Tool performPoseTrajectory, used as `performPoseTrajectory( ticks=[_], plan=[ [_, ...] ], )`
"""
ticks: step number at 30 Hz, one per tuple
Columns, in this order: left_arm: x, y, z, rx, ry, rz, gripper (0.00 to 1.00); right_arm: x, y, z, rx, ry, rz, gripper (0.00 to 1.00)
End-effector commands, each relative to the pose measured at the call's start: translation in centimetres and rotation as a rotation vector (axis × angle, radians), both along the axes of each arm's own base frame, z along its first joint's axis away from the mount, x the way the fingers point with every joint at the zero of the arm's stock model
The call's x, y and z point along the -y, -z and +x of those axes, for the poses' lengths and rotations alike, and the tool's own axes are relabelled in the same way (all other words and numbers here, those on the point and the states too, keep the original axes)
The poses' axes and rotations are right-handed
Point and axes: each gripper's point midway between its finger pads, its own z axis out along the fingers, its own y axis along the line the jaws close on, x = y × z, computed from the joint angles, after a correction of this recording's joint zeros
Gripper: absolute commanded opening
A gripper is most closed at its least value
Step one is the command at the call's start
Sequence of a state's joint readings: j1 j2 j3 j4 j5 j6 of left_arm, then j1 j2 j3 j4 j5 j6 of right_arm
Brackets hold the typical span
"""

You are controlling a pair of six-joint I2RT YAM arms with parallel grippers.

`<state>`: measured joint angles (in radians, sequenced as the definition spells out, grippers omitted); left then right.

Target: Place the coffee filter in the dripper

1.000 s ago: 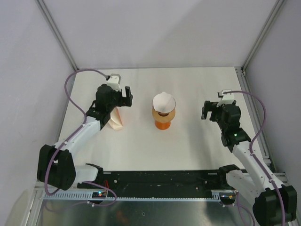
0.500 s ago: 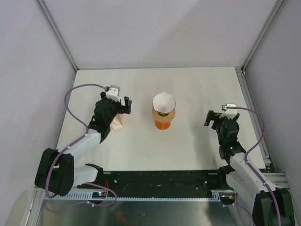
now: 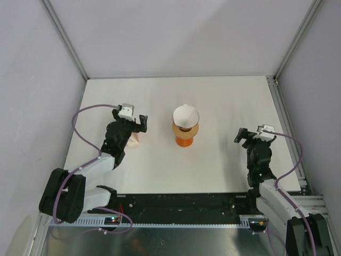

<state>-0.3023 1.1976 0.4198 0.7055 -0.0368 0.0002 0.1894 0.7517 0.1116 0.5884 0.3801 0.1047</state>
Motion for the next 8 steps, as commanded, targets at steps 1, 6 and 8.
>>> performPoseTrajectory(
  ticks=[1, 6, 8],
  plan=[
    [-0.83, -2.07, 0.21, 0.096, -0.035, -0.003, 1.00, 0.39, -1.57, 0.11, 0.080, 0.028, 0.033, 0.99],
    [-0.79, -2.04, 0.20, 0.097, -0.034, -0.005, 1.00, 0.13, -1.14, 0.07, 0.058, 0.012, 0.025, 0.99],
    [-0.85, -1.86, 0.24, 0.093, -0.038, -0.005, 1.00, 0.21, -1.13, -0.01, 0.060, 0.016, 0.029, 0.99]
  ],
)
